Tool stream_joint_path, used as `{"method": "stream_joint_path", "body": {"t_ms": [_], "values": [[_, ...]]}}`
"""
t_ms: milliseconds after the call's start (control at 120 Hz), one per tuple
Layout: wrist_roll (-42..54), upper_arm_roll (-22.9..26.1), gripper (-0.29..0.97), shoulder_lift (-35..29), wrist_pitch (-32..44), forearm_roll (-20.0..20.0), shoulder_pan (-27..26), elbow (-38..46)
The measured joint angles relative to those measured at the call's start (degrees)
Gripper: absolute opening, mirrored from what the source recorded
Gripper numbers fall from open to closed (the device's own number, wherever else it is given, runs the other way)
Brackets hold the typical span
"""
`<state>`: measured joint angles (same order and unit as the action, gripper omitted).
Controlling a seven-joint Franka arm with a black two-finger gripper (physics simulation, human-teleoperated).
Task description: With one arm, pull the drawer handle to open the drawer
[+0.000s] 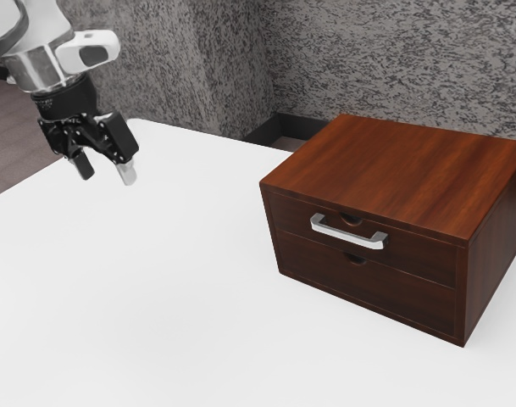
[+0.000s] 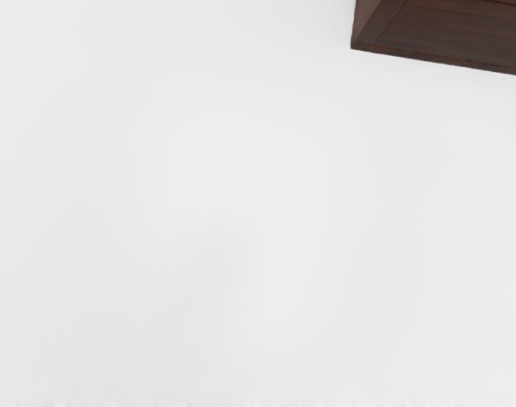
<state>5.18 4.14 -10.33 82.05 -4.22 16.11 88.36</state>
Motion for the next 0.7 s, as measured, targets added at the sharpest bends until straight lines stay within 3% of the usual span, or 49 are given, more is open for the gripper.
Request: {"method": "stream_joint_path", "body": {"t_ms": [200, 375, 500, 700], "values": [[1.6, 2.7, 0.68, -12.1, 9.4, 0.0, -1.7, 17.2], [9.2, 6.5, 0.68, -16.2, 15.0, -0.9, -1.8, 23.0], [12.8, 6.8, 0.68, -17.5, 14.4, -2.3, -1.8, 24.5], [28.2, 7.4, 0.68, -17.1, 14.0, -2.5, -1.4, 27.8]]}}
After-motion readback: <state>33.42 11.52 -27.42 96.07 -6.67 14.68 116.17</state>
